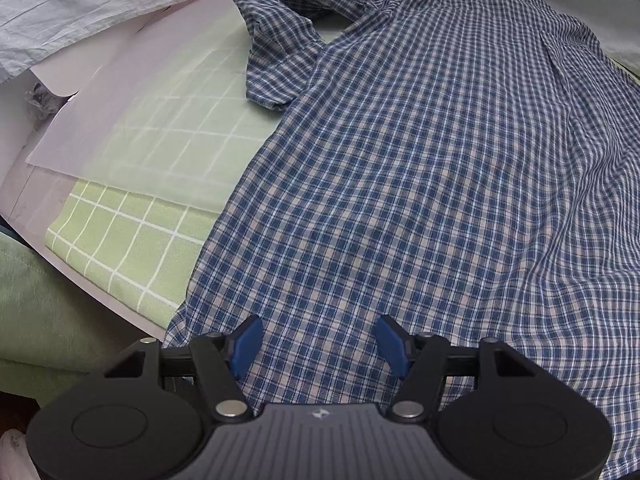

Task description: Fold clothes

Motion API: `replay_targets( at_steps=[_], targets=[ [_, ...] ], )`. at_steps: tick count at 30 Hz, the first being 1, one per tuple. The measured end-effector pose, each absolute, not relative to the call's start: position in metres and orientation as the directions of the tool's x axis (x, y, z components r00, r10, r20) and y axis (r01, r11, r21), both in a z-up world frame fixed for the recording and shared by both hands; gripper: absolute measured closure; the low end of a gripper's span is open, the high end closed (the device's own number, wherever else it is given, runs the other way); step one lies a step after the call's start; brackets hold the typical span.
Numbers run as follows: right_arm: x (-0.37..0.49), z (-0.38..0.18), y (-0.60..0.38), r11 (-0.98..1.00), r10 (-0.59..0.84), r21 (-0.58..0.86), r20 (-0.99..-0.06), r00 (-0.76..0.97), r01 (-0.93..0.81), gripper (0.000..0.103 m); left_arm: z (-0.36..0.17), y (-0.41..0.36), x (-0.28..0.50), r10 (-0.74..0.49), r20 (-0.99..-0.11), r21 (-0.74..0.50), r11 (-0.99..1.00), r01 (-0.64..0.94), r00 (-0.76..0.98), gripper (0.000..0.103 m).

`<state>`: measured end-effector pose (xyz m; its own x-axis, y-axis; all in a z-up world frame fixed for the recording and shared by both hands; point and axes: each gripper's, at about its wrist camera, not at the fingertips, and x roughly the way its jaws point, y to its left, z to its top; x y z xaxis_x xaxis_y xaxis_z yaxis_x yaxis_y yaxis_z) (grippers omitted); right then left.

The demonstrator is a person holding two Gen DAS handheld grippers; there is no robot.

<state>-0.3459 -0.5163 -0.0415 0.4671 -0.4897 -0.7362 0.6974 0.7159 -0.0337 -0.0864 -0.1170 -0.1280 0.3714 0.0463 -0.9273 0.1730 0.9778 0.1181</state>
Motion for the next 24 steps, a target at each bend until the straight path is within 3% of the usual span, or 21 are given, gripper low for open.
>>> replay_targets(
  at_steps=[20, 23, 24],
  targets=[
    [-0.353, -0.058, -0.532, 0.749, -0.396, 0.025, -0.785, 0.478, 0.662, 0.025, -0.133, -0.112, -0.089, 0.112, -0.910, 0.159, 0.984, 0.086, 0.400, 0.012],
    [-0.335, -0.077, -0.536, 0.778, -0.346, 0.042, -0.804, 0.484, 0.626, 0.028, -0.131, -0.112, -0.088, 0.121, -0.915, 0.157, 0.986, 0.064, 0.384, 0.012],
    [-0.329, -0.084, -0.537, 0.789, -0.329, 0.047, -0.810, 0.486, 0.612, 0.034, -0.131, -0.113, -0.088, 0.122, -0.918, 0.156, 0.986, 0.060, 0.378, 0.013]
  ],
)
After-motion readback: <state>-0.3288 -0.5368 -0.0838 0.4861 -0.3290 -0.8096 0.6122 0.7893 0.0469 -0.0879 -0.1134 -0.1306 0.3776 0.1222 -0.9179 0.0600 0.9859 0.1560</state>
